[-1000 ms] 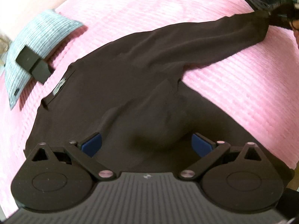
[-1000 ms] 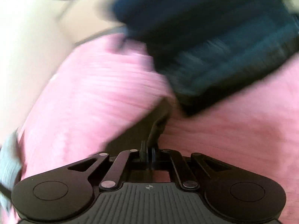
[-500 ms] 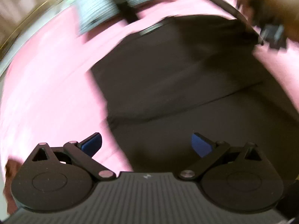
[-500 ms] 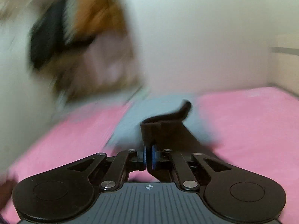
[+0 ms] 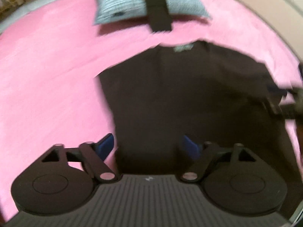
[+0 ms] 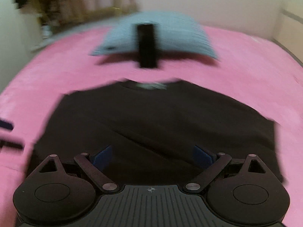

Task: Fold clothes

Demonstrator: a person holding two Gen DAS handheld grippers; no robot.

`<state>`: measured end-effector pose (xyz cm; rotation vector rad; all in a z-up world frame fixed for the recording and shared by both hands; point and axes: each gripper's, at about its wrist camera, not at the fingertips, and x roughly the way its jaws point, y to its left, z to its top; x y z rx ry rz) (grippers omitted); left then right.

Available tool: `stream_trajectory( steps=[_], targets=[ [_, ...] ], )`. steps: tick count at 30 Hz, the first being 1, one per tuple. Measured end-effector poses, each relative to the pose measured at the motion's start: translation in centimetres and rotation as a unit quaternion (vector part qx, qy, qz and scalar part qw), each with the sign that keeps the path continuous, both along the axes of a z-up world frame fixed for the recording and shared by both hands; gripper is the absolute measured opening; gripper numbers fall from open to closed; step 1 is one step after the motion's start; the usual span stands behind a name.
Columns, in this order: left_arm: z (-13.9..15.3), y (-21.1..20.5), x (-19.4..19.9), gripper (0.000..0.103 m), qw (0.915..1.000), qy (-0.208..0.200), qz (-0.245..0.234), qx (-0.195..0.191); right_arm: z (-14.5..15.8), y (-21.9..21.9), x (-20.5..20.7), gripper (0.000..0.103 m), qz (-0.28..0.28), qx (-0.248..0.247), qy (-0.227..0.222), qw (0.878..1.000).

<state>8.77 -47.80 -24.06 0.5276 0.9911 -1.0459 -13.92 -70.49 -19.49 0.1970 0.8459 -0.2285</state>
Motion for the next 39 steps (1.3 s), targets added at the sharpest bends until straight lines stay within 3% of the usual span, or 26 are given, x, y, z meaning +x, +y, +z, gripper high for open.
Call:
stream_trajectory(
  steps=[3,5,7,12,13,14,16,19,23,25,30,35,39],
  targets=[
    [-1.8,-5.7,-0.1,0.063,0.9999,-0.007,-0.011,-0.007,0.2,-3.6,-3.4,0.094,-0.04,-0.012,0.023,0.999],
    [-3.5,-8.4,0.1,0.038,0.9995,-0.024,-0.02,0.003,0.4,-5.7,-5.2,0.094,-0.059,-0.022,0.035,0.997],
    [-5.2,-10.6,0.6,0.034,0.9995,-0.026,-0.014,0.01,0.2,-7.3,-6.8,0.094,-0.073,-0.026,0.044,0.996],
    [-8.2,-13.0,2.3,0.033,0.9995,-0.012,-0.003,0.03,-1.2,-9.5,-9.7,0.094,-0.086,-0.027,0.068,0.994],
    [-8.4,-13.2,2.2,0.027,0.9994,-0.014,-0.007,0.031,-1.4,-9.6,-9.7,0.094,-0.087,-0.026,0.07,0.993],
    [-8.3,-13.2,1.9,0.015,0.9992,-0.016,-0.016,0.032,-1.6,-9.7,-9.7,0.094,-0.088,-0.026,0.07,0.993],
    [-7.8,-13.3,0.8,0.004,0.998,-0.035,-0.034,0.039,-1.9,-10.0,-9.5,0.094,-0.092,-0.022,0.069,0.993],
    [-5.8,-13.3,0.1,0.003,0.9967,-0.06,-0.05,0.02,-1.8,-10.2,-8.9,0.094,-0.095,-0.019,0.067,0.993],
    [-2.2,-11.0,2.2,0.004,0.9942,-0.102,-0.021,-0.025,-0.7,-10.5,-7.9,0.094,-0.092,-0.026,0.055,0.994],
    [-3.2,-10.4,4.2,0.004,0.9941,-0.108,0.007,-0.005,-0.5,-10.7,-7.3,0.094,-0.092,-0.025,0.051,0.994],
    [-6.8,-10.2,5.8,0.007,0.9955,-0.081,-0.012,0.048,-1.2,-10.4,-6.3,0.094,-0.082,-0.016,0.059,0.995],
    [-7.0,-9.5,6.1,0.024,0.9939,-0.097,-0.006,0.052,-1.5,-10.0,-5.7,0.094,-0.073,-0.005,0.06,0.995],
    [-6.1,-8.3,6.1,0.025,0.9921,-0.115,-0.001,0.049,-1.8,-11.2,-4.9,0.094,-0.094,-0.002,0.047,0.994]
  ],
)
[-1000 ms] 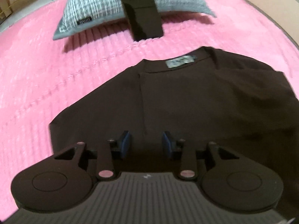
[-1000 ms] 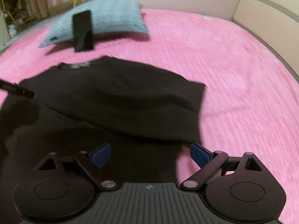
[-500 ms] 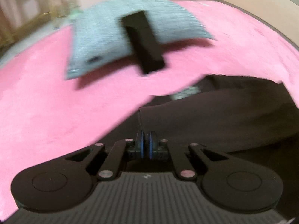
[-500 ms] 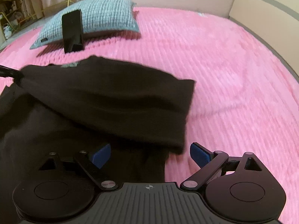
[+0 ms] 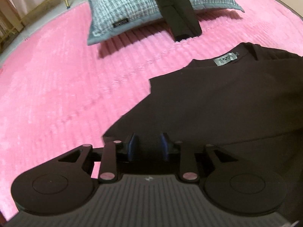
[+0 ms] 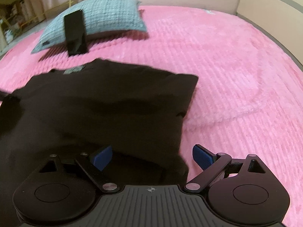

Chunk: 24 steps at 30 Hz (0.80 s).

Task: Fold clothes

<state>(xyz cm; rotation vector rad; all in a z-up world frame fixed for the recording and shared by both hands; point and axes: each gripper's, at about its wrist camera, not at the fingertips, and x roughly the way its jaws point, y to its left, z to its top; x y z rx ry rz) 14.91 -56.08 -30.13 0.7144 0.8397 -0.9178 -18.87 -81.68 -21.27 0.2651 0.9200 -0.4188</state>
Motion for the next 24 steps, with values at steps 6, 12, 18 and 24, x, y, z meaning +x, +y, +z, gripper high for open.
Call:
stream_trajectory(
  steps=[6,12,18,24],
  targets=[
    [0.1,1.0,-1.5,0.025,0.9996,-0.007,-0.024,0.014,-3.0,-3.9,2.0,0.094,-0.037,-0.006,0.032,0.999],
    [0.8,0.6,-4.3,0.025,0.9989,-0.012,-0.044,0.007,-2.5,-5.8,1.5,0.096,-0.064,0.018,0.031,0.997],
    [3.1,-3.5,-11.2,0.025,0.99,0.043,-0.122,-0.056,-0.3,-7.8,2.3,0.096,-0.049,0.07,-0.038,0.996],
    [1.6,-10.5,-20.0,0.027,0.9611,0.137,-0.212,-0.111,-1.6,-13.3,6.6,0.064,-0.045,0.134,-0.044,0.989]
  ],
)
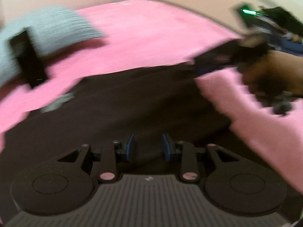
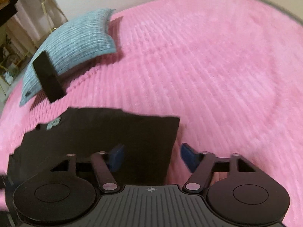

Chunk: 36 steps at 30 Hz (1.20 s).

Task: Fold clothes

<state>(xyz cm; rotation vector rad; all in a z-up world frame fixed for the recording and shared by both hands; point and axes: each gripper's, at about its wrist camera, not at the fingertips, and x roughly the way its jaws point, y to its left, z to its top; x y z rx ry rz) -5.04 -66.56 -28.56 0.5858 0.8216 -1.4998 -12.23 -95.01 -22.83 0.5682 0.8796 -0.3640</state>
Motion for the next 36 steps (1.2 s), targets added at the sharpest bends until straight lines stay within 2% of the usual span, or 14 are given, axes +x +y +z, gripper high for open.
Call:
stream_trajectory(
  steps=[2,3,5,10,11,12,13,16,21,23,27,29,31,36],
  targets=[
    [-1.3,-2.0,-2.3,0.027,0.999,0.034,-0.028,0.001,-0.9,-1.6,1.2,0.016,0.006,0.016,0.014,1.0],
    [-2.0,-2.7,-3.2,0.027,0.9983,0.041,-0.041,0.011,-1.1,-2.1,2.0,0.003,0.02,0.009,0.024,0.999],
    [-3.3,-3.9,-4.9,0.027,0.9974,0.03,-0.055,0.034,-0.9,-2.9,3.6,0.003,0.051,-0.012,0.028,0.998],
    [-4.2,-4.3,-5.4,0.027,0.9981,0.016,-0.046,0.038,-1.2,-3.2,4.8,0.004,0.082,-0.031,0.013,0.996],
    [-4.1,-4.3,-5.3,0.027,0.998,0.014,-0.048,0.039,-1.4,-3.2,4.8,0.01,0.085,-0.033,0.012,0.996],
    [-3.9,-4.3,-5.3,0.027,0.9978,0.012,-0.051,0.041,-1.6,-3.1,4.9,0.047,0.089,-0.035,0.011,0.995],
    [-3.7,-4.3,-5.2,0.027,0.9978,0.011,-0.051,0.042,-1.4,-3.2,4.2,0.076,0.072,-0.044,0.009,0.996],
    [-2.7,-3.0,-4.6,0.027,0.9986,0.003,-0.037,0.039,-0.1,-3.3,0.4,0.077,0.017,-0.046,-0.015,0.999],
    [-1.8,1.1,-2.5,0.031,0.9983,-0.012,0.02,0.053,1.8,1.8,-5.9,0.076,0.049,-0.01,-0.065,0.997],
    [-2.4,2.8,-1.7,0.032,0.9958,-0.019,0.037,0.082,0.8,3.7,-7.1,0.076,0.066,0.013,-0.052,0.996],
    [-2.1,5.9,-1.3,0.033,0.9926,-0.035,0.054,0.103,-2.1,5.2,-10.1,0.076,0.025,0.022,0.022,0.999],
    [-1.6,6.8,-1.6,0.035,0.9925,-0.036,0.06,0.1,-1.1,6.1,-11.6,0.076,0.009,0.032,0.004,0.999],
    [-1.6,7.5,-2.2,0.035,0.9927,-0.034,0.061,0.098,0.1,7.0,-13.0,0.062,-0.006,0.046,-0.016,0.999],
    [-2.1,7.2,-4.5,0.037,0.9939,-0.041,0.033,0.097,-0.7,9.3,-12.4,0.058,0.006,0.09,-0.02,0.996]
  ],
)
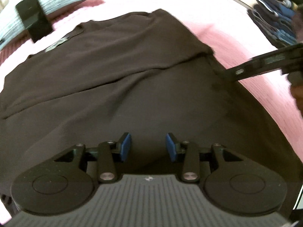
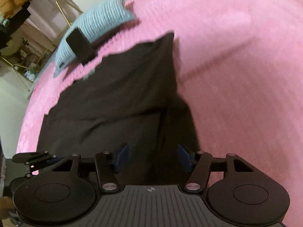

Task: Fold clothes

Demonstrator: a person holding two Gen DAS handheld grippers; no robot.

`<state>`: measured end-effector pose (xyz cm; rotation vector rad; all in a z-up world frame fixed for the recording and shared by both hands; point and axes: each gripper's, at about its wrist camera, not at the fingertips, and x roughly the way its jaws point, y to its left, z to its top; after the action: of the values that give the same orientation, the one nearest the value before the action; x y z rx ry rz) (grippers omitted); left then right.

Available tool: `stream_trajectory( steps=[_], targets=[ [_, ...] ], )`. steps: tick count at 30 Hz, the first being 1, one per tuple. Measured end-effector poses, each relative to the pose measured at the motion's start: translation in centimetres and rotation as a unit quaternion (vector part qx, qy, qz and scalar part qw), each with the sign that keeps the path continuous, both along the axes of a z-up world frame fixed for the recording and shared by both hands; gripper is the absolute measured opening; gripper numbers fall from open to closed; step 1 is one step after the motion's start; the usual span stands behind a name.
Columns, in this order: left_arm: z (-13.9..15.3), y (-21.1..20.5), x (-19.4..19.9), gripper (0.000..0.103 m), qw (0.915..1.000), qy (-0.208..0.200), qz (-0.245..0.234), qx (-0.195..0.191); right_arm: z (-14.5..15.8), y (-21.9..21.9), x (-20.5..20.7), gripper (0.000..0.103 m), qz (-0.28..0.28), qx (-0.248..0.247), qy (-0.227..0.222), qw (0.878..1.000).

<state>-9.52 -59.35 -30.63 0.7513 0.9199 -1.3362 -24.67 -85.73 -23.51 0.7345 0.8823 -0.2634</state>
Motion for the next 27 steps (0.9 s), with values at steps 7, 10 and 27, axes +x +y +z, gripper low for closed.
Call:
stream_trajectory(
  steps=[7,10,27],
  targets=[
    [-0.4,-0.7,-2.1,0.038,0.9994,-0.001,-0.034,0.001,-1.0,0.5,-0.3,0.001,-0.004,-0.002,0.025,1.0],
    [-0.6,-0.9,-2.7,0.038,0.9992,-0.001,-0.041,0.005,-1.0,0.8,-1.9,0.0,-0.001,-0.013,0.045,0.999],
    [-0.9,-1.0,-3.9,0.041,0.9989,-0.014,-0.044,0.007,-1.4,1.9,0.3,0.002,0.038,-0.009,0.031,0.999]
  ],
)
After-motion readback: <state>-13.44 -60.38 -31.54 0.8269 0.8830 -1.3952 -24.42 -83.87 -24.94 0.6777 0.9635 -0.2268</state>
